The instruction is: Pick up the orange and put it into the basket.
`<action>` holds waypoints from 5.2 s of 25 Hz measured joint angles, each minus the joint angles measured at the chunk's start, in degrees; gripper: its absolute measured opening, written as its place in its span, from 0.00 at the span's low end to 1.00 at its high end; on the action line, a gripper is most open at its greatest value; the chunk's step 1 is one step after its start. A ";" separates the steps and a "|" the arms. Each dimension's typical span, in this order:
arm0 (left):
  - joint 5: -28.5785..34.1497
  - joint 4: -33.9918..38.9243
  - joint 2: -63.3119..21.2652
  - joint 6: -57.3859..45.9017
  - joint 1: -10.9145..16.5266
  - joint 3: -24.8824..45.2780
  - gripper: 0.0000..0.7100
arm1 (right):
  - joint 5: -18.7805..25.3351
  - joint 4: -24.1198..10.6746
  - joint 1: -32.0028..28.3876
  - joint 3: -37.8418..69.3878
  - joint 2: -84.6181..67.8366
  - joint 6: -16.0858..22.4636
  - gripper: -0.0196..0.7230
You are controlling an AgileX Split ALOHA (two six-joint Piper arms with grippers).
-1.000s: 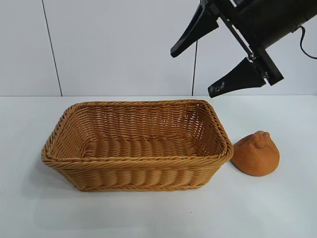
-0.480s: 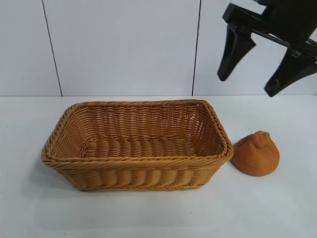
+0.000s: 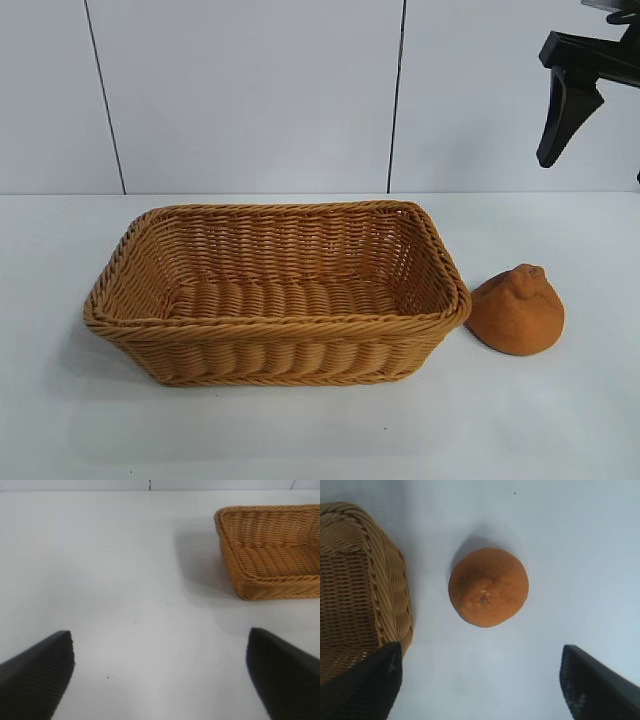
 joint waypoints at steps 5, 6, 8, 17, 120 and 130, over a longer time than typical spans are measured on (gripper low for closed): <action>0.00 0.00 0.00 0.00 0.00 0.00 0.94 | -1.81 2.46 -0.06 -0.07 6.80 0.00 0.82; 0.00 0.03 0.00 0.00 0.00 0.00 0.94 | -2.24 2.62 -0.06 -0.07 8.46 0.00 0.82; 0.00 0.03 0.00 0.00 0.00 0.00 0.94 | -3.04 3.11 -0.06 -0.07 11.74 -0.22 0.82; -0.02 0.11 0.00 0.00 0.00 0.00 0.94 | -7.81 4.98 -0.10 -0.07 22.10 -0.59 0.76; 0.03 0.11 0.00 0.00 0.00 0.00 0.94 | 12.01 -11.69 -5.51 7.54 -10.85 2.09 0.90; 0.03 0.11 0.00 0.00 0.00 0.00 0.94 | 11.60 -10.89 -5.51 33.57 -47.92 2.09 0.90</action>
